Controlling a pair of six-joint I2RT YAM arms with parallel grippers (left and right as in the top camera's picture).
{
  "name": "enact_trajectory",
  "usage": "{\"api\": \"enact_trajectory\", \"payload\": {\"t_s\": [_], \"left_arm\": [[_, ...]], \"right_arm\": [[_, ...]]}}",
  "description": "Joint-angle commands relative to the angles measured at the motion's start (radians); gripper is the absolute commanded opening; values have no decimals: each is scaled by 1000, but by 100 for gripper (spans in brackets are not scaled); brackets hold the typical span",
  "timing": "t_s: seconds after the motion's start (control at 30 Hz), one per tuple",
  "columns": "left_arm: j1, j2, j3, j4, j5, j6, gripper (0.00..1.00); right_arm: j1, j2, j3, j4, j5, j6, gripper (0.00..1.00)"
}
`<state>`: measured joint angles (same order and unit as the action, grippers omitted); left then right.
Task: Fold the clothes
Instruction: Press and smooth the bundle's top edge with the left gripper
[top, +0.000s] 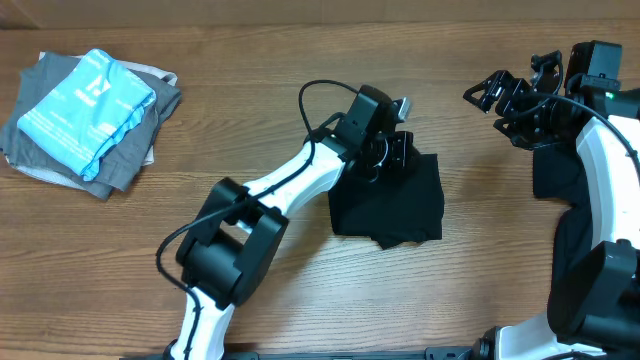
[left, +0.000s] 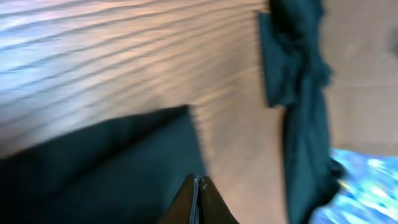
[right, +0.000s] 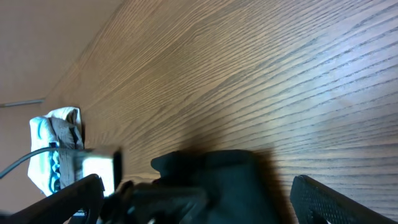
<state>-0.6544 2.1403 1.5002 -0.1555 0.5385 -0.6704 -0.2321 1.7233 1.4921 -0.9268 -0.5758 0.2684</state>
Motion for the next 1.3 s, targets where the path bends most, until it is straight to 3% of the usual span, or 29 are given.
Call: {"api": "enact_trajectory", "payload": {"t_s": [0.0, 0.13, 0.27, 0.43, 0.57, 0.73, 0.97, 1.07, 1.17, 1.27], "left_arm": [[-4, 77, 3, -5, -79, 47, 4], [6, 144, 3, 4, -76, 81, 4], [39, 118, 35, -8, 38, 80, 6], [72, 19, 173, -174, 51, 116, 9], [69, -90, 279, -403, -115, 204, 10], [48, -185, 301, -631, -422, 216, 4], [43, -143, 300, -876, -467, 225, 5], [36, -105, 300, -959, -415, 225, 24], [16, -71, 300, -1024, -393, 226, 31], [2, -44, 300, -1058, -399, 217, 54]], "right_arm": [[1, -6, 6, 5, -1, -7, 100], [1, -6, 6, 5, -1, -7, 100], [1, -6, 6, 5, -1, -7, 100], [1, -6, 6, 5, -1, -7, 100], [1, -6, 6, 5, -1, -7, 100], [1, -6, 6, 5, -1, -7, 100], [1, -6, 6, 5, -1, -7, 100], [1, -6, 6, 5, -1, -7, 100], [1, -6, 6, 5, -1, -7, 100], [1, -6, 6, 5, -1, -7, 100]]}}
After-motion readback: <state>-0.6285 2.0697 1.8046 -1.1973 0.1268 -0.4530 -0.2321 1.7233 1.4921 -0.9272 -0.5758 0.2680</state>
